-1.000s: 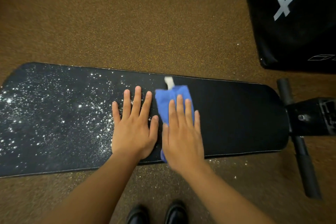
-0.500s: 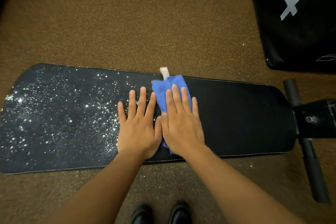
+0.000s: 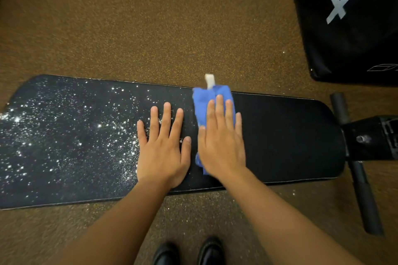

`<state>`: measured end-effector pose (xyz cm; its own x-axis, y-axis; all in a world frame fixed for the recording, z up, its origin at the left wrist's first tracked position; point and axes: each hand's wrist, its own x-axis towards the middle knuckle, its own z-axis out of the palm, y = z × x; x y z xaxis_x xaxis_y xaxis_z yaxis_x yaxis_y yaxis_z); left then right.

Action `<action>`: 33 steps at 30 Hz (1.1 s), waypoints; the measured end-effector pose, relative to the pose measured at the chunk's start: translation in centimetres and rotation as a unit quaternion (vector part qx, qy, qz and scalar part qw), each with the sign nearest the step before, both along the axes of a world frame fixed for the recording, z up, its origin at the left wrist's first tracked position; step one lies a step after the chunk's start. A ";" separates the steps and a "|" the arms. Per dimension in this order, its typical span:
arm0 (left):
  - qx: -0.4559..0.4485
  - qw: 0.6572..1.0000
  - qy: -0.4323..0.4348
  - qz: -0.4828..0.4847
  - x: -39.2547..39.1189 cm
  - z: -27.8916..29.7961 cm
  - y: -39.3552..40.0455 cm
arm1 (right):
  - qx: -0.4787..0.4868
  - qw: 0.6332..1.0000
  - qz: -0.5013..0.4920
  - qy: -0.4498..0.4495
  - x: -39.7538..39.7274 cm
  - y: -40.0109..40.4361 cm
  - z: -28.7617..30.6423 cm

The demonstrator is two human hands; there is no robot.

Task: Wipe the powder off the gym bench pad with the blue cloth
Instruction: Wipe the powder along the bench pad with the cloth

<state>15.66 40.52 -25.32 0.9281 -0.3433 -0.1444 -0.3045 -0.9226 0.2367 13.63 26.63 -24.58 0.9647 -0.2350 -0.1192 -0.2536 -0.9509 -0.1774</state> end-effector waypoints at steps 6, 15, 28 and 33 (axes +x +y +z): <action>-0.002 1.000 0.003 0.001 0.0 0.2 0.1 | -0.020 0.999 -0.013 0.026 -5.3 -3.1 -0.1; -0.001 1.000 0.001 0.004 0.0 0.1 -0.1 | 0.003 1.000 -0.013 0.000 0.5 0.4 0.1; -0.001 1.000 -0.002 0.010 0.0 0.2 0.0 | 0.013 0.998 -0.060 0.010 2.6 -1.1 0.2; -0.005 1.000 -0.001 0.011 0.0 0.1 0.0 | 0.017 0.998 0.060 0.007 -4.9 0.8 0.3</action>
